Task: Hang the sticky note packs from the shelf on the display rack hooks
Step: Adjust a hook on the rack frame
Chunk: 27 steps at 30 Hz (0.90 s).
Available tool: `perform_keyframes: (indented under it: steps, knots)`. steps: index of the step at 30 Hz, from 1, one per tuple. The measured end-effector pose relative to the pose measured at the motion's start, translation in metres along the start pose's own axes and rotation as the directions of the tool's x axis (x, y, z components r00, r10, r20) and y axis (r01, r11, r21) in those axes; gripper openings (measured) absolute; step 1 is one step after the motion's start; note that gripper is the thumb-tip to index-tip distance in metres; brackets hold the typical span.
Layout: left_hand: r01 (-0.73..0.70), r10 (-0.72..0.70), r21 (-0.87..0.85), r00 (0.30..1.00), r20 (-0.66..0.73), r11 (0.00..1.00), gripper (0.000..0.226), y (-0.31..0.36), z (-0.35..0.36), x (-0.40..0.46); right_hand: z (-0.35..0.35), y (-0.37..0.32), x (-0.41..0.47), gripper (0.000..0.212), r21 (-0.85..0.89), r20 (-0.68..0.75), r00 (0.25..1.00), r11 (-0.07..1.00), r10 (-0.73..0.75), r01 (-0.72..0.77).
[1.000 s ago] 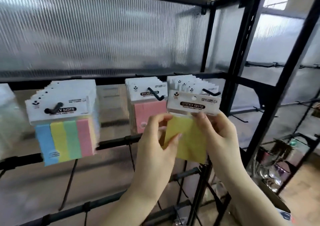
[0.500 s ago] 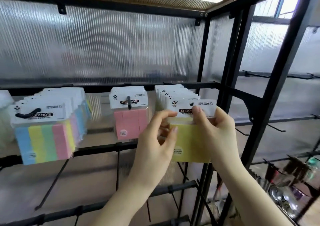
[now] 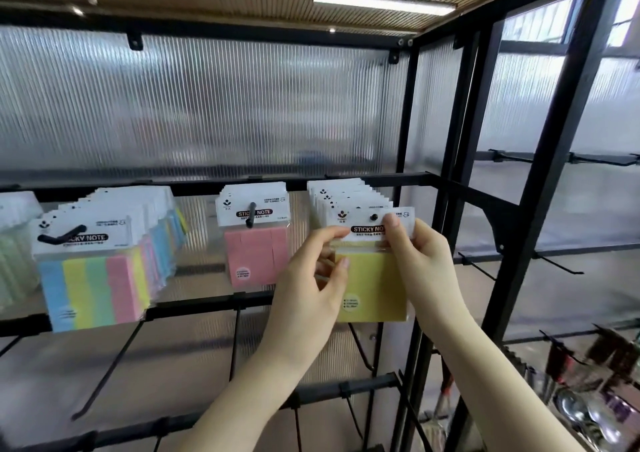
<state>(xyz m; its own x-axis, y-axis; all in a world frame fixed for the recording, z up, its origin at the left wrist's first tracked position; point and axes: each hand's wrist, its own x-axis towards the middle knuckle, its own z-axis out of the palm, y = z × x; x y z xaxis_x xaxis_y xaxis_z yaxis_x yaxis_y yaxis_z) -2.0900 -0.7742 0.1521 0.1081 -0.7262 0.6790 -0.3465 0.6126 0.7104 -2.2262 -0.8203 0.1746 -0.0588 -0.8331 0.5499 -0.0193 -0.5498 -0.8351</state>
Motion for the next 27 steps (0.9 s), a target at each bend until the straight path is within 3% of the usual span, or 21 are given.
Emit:
perform_keyframes:
  steps: [4, 9, 10, 15, 20, 27]
  knots:
    - [-0.003, 0.003, 0.085, 1.0, 0.003, 0.996, 0.042, -0.006, 0.003, 0.0, -0.003, 0.004, 0.004, 0.046, -0.062, 0.008, 0.999, 0.997, -0.044, 0.044]
    - [-0.051, 0.078, 0.226, 0.991, -0.113, 0.973, 0.047, -0.017, 0.006, 0.0, -0.001, 0.011, 0.008, 0.021, -0.239, -0.068, 0.986, 0.962, -0.15, 0.129]
    - [-0.052, 0.084, 0.218, 0.986, -0.144, 0.975, 0.046, -0.02, 0.006, 0.0, -0.001, 0.014, 0.008, 0.016, -0.251, -0.071, 0.987, 0.96, -0.146, 0.124]
    - [0.05, -0.008, 0.214, 0.982, -0.191, 0.976, 0.04, -0.033, 0.009, 0.002, -0.004, 0.03, 0.012, 0.036, -0.321, -0.017, 0.997, 0.944, -0.081, 0.072]
    - [0.12, -0.069, 0.236, 0.975, -0.213, 0.964, 0.035, -0.043, 0.014, 0.011, -0.001, 0.043, 0.018, 0.027, -0.352, 0.009, 0.999, 0.935, -0.036, 0.037]
    - [0.149, -0.052, 0.359, 0.962, -0.267, 0.921, 0.031, -0.051, 0.02, 0.024, 0.012, 0.051, 0.03, 0.031, -0.309, 0.013, 1.0, 0.951, 0.02, -0.015]
